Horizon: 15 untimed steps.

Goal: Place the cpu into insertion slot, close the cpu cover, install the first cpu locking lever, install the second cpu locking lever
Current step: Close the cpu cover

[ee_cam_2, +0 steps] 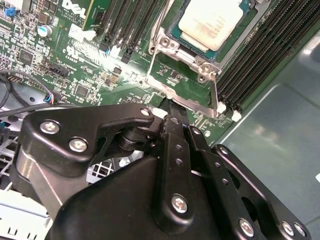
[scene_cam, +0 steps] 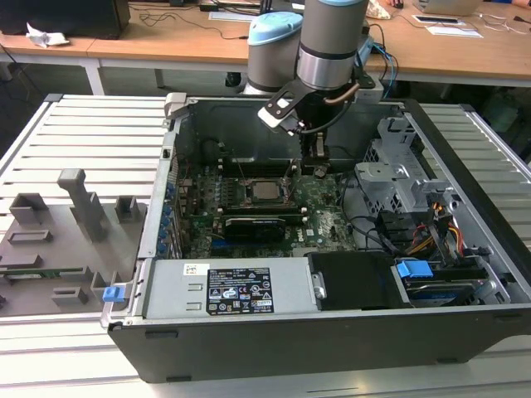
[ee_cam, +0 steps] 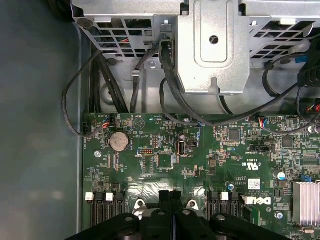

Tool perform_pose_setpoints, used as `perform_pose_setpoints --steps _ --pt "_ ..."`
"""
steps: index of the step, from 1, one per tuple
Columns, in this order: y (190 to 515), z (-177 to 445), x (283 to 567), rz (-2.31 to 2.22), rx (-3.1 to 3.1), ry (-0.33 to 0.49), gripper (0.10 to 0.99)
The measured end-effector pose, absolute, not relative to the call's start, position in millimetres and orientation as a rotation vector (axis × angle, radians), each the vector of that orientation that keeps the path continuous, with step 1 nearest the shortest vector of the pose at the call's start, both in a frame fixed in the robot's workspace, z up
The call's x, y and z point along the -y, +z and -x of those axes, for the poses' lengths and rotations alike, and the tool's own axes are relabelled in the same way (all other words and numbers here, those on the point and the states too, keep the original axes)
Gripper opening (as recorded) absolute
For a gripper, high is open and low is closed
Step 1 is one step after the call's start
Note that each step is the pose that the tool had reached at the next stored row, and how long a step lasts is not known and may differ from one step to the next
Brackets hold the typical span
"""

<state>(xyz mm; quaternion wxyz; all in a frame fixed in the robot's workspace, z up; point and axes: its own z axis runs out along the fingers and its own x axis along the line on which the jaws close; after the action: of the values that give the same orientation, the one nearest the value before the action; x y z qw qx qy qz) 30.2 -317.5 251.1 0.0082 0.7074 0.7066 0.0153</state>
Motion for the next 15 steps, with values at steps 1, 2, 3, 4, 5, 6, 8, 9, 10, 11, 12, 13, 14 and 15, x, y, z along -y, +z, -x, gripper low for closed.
perform_pose_setpoints --steps 1,2,3,4,5,6,8,9,10,11,12,13,14,15 --pt "251.1 -30.1 317.5 -2.211 -2.208 0.048 0.106" --pt "251.1 -29.9 317.5 -2.211 -2.208 0.048 0.106" --pt "251.1 -29.7 317.5 -2.211 -2.208 0.048 0.106" --pt "251.1 -29.5 317.5 -2.211 -2.208 0.048 0.106" --pt "251.1 -29.2 317.5 -2.211 -2.208 0.048 0.106" --pt "251.2 -29.1 317.5 -2.211 -2.208 0.048 0.106" --pt "251.1 -28.9 317.5 -2.211 -2.208 0.048 0.106" --pt "251.1 -28.8 317.5 -2.211 -2.208 0.048 0.106" --pt "251.1 -28.6 317.5 -2.211 -2.208 0.048 0.106" --pt "251.1 -28.4 317.5 -2.211 -2.208 0.048 0.106" --pt "251.1 -28.3 317.5 -2.211 -2.208 0.048 0.106" --pt "251.1 -28.2 317.5 -2.211 -2.208 0.048 0.106" --pt "251.1 -28.0 317.5 -2.211 -2.208 0.048 0.106" --pt "251.1 -27.8 317.5 -2.211 -2.208 0.048 0.106"
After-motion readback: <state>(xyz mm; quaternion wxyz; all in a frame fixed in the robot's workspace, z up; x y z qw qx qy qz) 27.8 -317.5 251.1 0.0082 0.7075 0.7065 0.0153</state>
